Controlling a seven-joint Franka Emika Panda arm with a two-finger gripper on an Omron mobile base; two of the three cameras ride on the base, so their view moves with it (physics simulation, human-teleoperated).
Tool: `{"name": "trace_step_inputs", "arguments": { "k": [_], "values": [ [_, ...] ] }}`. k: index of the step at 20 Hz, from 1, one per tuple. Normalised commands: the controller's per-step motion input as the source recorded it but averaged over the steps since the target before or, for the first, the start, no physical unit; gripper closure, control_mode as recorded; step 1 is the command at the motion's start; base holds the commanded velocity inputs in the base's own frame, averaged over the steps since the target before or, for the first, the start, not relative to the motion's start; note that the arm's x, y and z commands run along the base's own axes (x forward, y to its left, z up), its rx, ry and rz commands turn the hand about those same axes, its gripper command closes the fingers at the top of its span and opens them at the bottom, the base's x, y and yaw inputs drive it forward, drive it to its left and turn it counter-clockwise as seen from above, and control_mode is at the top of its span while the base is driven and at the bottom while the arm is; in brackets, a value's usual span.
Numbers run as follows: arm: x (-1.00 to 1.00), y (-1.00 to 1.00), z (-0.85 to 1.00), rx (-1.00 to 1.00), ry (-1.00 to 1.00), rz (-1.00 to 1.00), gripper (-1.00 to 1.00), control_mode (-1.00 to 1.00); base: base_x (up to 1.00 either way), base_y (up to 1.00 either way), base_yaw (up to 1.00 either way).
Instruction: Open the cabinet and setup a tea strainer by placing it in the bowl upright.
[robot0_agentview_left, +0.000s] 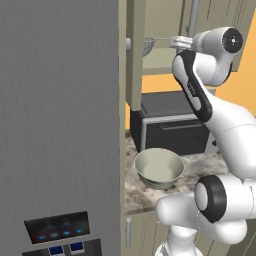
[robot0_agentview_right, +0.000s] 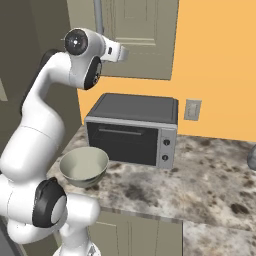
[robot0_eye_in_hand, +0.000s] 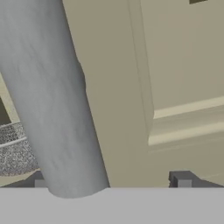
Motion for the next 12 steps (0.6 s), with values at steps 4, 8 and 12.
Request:
{"name": "trace_step_inputs", "arguments": {
  "k": [4, 8, 12],
  "values": [
    [0.66, 0.0, 0.0, -0.05, -0.03, 0.0, 1.0, -1.0, 0.0, 0.0, 0.0],
    [0.41, -0.14, 0.0, -0.05, -0.06, -0.04, 1.0, -1.0, 0.0, 0.0, 0.0],
    [0.21, -0.39, 0.0, -0.05, -0.08, -0.11, 1.0, -1.0, 0.0, 0.0, 0.0]
  ]
}}
